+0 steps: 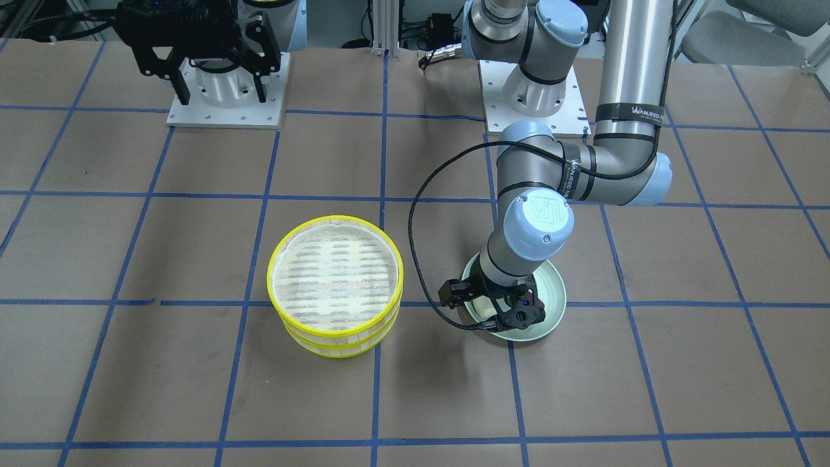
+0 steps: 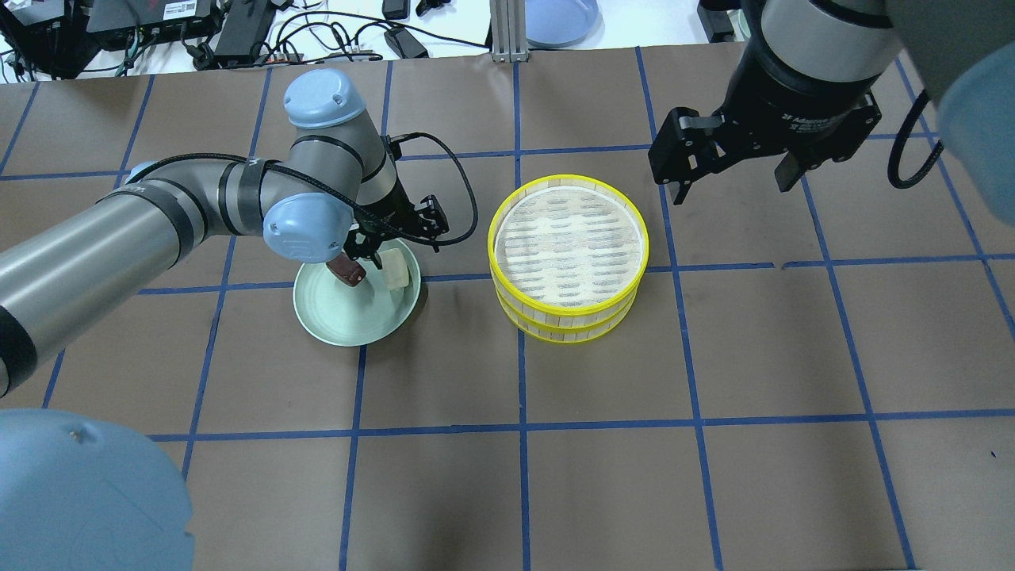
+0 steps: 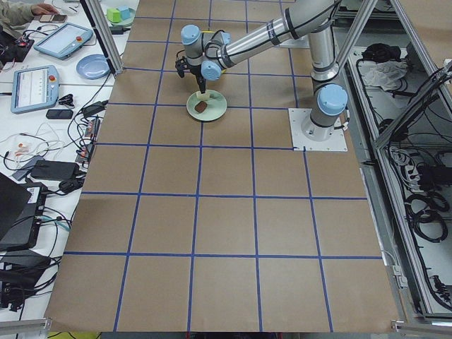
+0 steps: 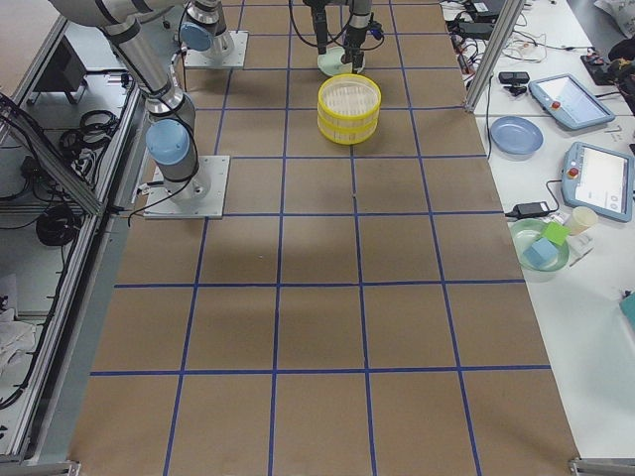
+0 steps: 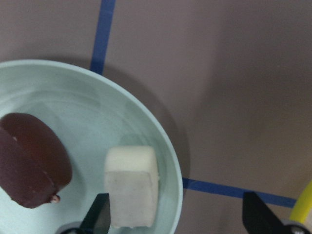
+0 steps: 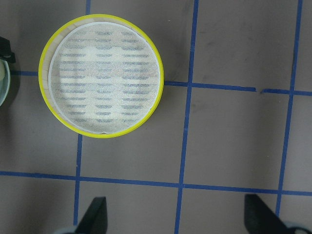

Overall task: Place buns in different layers of steamer
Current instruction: 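Reach the left gripper down to the white bun on the green plate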

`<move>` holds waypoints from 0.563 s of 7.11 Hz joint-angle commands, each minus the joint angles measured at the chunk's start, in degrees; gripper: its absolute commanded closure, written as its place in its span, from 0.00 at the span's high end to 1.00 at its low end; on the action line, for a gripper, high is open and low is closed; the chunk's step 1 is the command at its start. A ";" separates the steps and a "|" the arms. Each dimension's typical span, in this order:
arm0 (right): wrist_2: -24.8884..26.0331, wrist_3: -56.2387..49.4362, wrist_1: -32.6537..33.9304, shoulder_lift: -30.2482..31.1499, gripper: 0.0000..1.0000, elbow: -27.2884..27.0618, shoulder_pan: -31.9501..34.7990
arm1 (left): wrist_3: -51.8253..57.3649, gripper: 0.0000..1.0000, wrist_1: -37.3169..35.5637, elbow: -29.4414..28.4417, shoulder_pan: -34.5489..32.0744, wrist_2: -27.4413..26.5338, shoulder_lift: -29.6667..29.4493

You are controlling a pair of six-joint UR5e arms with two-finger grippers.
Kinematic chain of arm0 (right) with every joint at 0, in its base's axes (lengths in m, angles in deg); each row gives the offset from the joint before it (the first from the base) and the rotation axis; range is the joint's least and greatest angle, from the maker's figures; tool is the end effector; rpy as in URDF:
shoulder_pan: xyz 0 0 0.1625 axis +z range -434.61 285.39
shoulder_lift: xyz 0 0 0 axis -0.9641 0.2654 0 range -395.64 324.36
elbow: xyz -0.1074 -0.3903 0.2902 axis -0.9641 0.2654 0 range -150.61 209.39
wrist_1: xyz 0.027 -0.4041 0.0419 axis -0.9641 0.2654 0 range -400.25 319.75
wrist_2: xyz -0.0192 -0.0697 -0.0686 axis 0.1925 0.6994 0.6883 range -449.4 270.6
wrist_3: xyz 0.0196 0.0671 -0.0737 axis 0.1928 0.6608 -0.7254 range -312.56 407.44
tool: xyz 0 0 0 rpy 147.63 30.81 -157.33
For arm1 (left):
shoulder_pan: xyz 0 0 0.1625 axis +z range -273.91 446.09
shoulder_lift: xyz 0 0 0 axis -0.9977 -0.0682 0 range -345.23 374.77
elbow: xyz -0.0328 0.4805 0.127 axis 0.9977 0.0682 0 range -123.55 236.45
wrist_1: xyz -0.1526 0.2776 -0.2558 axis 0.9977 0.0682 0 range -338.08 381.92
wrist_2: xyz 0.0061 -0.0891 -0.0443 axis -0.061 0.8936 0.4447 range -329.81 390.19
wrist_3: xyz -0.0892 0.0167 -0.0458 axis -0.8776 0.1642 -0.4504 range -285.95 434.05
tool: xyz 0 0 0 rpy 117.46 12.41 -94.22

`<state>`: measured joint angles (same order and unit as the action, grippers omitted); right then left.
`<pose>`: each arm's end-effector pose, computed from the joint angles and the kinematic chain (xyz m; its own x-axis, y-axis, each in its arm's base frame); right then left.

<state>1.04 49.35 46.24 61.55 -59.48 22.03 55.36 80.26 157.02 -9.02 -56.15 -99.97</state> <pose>0.1809 -0.4080 0.6195 -0.9966 -0.0820 0.0048 -0.0822 0.9931 -0.0842 -0.1940 -0.6005 0.2849 -0.9704 -0.2382 0.0400 -0.2345 0.9688 0.0808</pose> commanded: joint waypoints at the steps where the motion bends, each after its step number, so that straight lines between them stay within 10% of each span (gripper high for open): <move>1: 0.00 0.03 0.08 0.28 1.00 -0.69 0.04 | 1.20 0.95 0.02 0.59 0.37 -1.82 -0.22; 3: 0.00 0.03 0.09 0.28 1.00 -0.69 0.04 | 0.68 0.95 0.28 0.68 0.46 -1.82 -0.66; 4: 0.00 -0.06 0.09 0.28 1.00 -0.69 0.04 | 1.11 0.61 0.20 0.59 0.37 -2.00 -0.66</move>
<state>1.04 49.36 46.32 61.82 -60.14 22.07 56.18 80.45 157.63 -8.62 -57.97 -100.53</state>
